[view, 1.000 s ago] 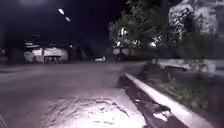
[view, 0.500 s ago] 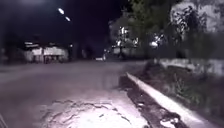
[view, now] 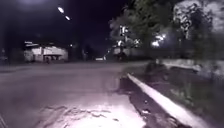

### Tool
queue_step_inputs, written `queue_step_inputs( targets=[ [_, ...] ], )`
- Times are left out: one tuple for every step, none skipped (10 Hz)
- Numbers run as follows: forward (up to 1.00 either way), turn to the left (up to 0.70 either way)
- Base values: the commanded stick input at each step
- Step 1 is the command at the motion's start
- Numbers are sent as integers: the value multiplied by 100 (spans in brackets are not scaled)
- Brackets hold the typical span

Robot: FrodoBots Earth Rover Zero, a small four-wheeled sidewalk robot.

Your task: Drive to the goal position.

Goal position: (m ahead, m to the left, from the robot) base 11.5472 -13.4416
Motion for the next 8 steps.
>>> queue_step_inputs(
  targets=[
    [70, 35],
    [70, 35],
    [70, 35],
    [70, 35],
    [70, 35],
    [70, 35],
    [70, 26],
    [70, 10]
  ],
)
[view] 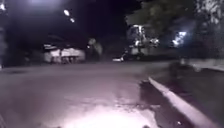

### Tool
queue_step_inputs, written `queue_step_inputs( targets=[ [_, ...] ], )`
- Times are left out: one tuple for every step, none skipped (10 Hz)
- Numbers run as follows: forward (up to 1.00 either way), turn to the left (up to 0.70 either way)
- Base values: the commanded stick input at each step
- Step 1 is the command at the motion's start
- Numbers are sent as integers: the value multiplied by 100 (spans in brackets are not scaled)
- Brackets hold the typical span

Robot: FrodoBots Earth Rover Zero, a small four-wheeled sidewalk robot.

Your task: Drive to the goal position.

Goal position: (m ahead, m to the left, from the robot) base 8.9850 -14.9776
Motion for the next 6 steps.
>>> queue_step_inputs(
  targets=[
    [70, 0],
    [70, 0],
    [70, 0],
    [70, 0],
    [70, 0],
    [70, 0]
  ],
)
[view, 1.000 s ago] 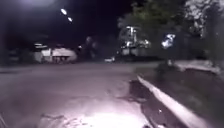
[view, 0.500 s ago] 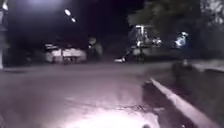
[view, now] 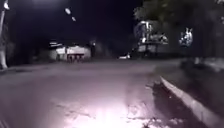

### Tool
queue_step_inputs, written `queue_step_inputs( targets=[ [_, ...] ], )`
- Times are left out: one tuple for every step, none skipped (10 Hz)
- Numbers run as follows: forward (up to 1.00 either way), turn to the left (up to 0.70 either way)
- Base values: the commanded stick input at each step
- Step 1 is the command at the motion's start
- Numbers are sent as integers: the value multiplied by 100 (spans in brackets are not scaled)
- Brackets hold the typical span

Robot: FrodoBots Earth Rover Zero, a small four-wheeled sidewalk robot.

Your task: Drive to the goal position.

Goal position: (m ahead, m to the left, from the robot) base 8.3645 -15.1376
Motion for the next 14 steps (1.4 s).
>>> queue_step_inputs(
  targets=[
    [70, -4],
    [70, -35],
    [70, -35],
    [70, -35],
    [70, -2],
    [70, 0],
    [70, 0],
    [70, 0],
    [70, -9],
    [70, -35],
    [70, -30],
    [70, -8],
    [70, 0],
    [70, 0]
  ],
)
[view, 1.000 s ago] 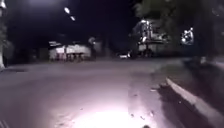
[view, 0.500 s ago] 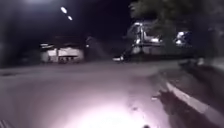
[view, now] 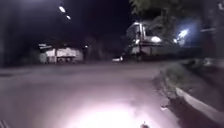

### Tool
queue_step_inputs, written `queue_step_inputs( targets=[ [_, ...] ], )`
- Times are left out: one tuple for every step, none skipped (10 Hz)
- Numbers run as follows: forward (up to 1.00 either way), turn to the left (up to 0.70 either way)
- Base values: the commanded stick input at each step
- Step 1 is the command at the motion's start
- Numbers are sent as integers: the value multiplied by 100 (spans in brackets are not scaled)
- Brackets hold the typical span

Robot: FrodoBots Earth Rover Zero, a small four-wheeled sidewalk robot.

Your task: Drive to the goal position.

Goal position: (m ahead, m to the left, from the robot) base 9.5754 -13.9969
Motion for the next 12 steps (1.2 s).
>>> queue_step_inputs(
  targets=[
    [70, 0],
    [70, 0],
    [70, -21],
    [70, -35],
    [70, -35],
    [70, -22],
    [70, 0],
    [70, 0],
    [70, 0],
    [70, -11],
    [70, -31],
    [70, -35]
  ],
)
